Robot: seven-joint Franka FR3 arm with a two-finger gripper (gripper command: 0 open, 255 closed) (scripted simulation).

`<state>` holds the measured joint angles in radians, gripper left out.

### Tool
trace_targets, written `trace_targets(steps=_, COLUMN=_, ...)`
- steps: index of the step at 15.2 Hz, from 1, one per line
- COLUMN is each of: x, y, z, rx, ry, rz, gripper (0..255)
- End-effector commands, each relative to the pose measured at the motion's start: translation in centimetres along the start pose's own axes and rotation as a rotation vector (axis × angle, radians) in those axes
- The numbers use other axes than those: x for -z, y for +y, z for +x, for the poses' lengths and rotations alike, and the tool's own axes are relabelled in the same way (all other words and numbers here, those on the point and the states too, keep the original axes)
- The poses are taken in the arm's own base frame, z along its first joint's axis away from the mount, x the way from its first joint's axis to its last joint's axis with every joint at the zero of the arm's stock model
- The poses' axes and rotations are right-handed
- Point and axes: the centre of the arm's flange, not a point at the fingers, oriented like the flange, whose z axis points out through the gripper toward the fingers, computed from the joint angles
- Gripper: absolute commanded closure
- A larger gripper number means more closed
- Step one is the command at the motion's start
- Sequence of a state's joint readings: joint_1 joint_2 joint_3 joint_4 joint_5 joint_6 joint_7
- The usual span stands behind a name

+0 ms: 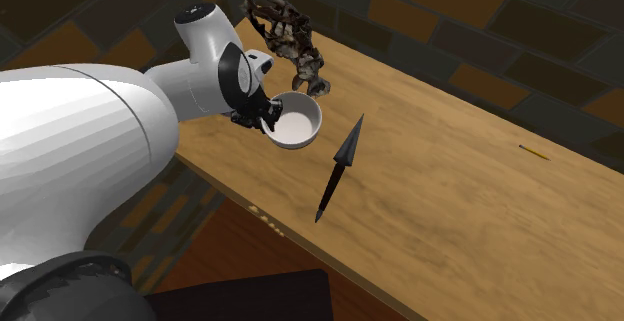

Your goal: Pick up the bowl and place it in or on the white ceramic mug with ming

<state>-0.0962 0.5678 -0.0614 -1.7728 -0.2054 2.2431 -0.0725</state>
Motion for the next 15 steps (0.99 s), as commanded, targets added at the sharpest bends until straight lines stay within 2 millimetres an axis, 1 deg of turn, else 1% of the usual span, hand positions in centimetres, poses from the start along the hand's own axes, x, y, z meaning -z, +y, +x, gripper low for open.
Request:
trace_targets(steps=1, x=-0.1, y=0.0, z=0.0, rx=0.000, ry=-0.001, rz=0.000, gripper=255)
trace_targets(steps=5, x=-0.1, y=0.0, z=0.0, rx=0.000, ry=-0.001, rz=0.000, gripper=255)
trace_targets(steps=15, x=5.1, y=0.9, z=-0.7, rx=0.000, ry=-0.001, rz=0.000, gripper=255)
